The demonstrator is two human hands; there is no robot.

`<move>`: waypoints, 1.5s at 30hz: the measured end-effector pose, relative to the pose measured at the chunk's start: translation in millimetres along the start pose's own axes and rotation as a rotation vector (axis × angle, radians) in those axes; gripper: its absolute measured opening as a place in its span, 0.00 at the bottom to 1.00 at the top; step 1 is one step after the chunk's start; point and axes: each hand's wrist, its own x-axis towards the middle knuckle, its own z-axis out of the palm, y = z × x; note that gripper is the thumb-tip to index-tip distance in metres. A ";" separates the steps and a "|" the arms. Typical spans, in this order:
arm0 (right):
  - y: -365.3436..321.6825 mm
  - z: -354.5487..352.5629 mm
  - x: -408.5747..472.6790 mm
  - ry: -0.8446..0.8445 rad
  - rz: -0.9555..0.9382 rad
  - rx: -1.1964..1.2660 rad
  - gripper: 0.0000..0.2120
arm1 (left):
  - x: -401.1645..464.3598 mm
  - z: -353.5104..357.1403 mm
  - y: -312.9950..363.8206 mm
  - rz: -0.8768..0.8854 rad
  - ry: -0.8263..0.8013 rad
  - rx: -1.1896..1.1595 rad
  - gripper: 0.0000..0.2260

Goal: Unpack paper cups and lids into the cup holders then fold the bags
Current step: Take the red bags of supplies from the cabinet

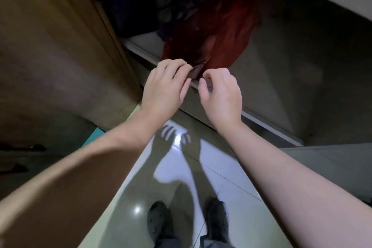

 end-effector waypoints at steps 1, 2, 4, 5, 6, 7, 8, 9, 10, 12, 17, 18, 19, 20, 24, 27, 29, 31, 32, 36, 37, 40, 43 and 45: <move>4.9 5.8 4.4 0.018 0.015 -0.011 0.09 | 4.4 10.6 -4.5 -0.014 -0.012 0.003 0.14; 9.9 11.5 8.7 0.034 0.037 -0.032 0.10 | 9.3 21.3 -7.8 -0.034 -0.035 0.018 0.15; 21.7 22.3 15.5 0.057 0.076 -0.072 0.11 | 25.4 41.2 -7.1 -0.111 -0.105 0.081 0.18; 28.1 26.5 18.7 0.057 0.101 -0.068 0.11 | 37.2 51.5 -4.3 -0.157 -0.150 0.110 0.20; 33.8 29.7 22.0 0.048 0.128 -0.048 0.10 | 50.7 61.2 -0.7 -0.193 -0.188 0.117 0.22; 38.5 31.8 24.5 0.042 0.138 -0.032 0.09 | 63.5 70.7 2.9 -0.213 -0.203 0.099 0.26; 42.4 33.2 26.1 0.052 0.127 -0.034 0.08 | 74.9 79.3 5.7 -0.220 -0.198 0.060 0.30; 45.3 33.7 26.4 0.071 0.112 -0.044 0.08 | 83.9 86.2 7.8 -0.220 -0.196 0.015 0.32; 47.4 33.2 26.2 0.094 0.107 -0.042 0.08 | 89.5 90.7 9.5 -0.213 -0.206 -0.025 0.30; 48.8 29.7 25.1 0.089 0.144 -0.023 0.08 | 87.9 90.5 10.1 -0.152 -0.182 -0.078 0.19; 47.6 11.0 24.1 -0.037 0.346 -0.054 0.12 | 49.3 58.5 14.8 0.003 -0.165 0.030 0.11; 45.6 3.9 23.6 -0.037 0.355 -0.058 0.13 | 42.1 50.0 16.5 0.045 -0.134 0.008 0.11; 43.4 -3.2 22.3 -0.025 0.325 -0.069 0.12 | 36.0 40.2 18.5 0.077 -0.110 -0.021 0.12; 40.1 -11.2 20.2 -0.020 0.267 -0.094 0.11 | 30.7 29.2 20.7 0.104 -0.110 -0.045 0.14; 23.8 -41.4 12.8 -0.206 0.098 -0.163 0.22 | 11.8 -22.9 32.3 0.151 -0.152 -0.099 0.21; 11.8 -63.6 -1.5 -0.241 0.047 -0.090 0.10 | -1.0 -64.4 43.2 0.155 -0.171 -0.132 0.20; -4.9 -82.0 -16.8 -0.200 0.067 -0.031 0.09 | -10.2 -90.2 50.3 0.132 -0.246 -0.126 0.20; -23.7 -103.5 -32.8 -0.141 0.089 0.028 0.08 | -16.3 -115.7 59.0 0.079 -0.307 -0.115 0.14; -32.0 -115.9 -41.1 -0.113 0.103 0.051 0.08 | -19.0 -128.3 65.0 0.057 -0.321 -0.129 0.10; -61.8 -176.5 -71.7 -0.032 0.166 0.131 0.10 | -25.7 -179.1 101.4 0.054 -0.420 -0.213 0.11; -68.4 -193.7 -79.3 -0.014 0.166 0.148 0.12 | -26.7 -191.2 113.0 0.063 -0.441 -0.222 0.12; -77.5 -243.1 -105.6 -0.014 0.196 0.150 0.16 | -29.4 -224.1 150.3 0.082 -0.441 -0.230 0.11; -68.9 -291.9 -148.3 -0.057 0.293 0.108 0.13 | -39.6 -253.5 195.1 0.060 -0.477 -0.284 0.13; -61.4 -327.4 -183.8 -0.091 0.345 0.096 0.13 | -51.3 -273.2 230.3 0.082 -0.541 -0.297 0.16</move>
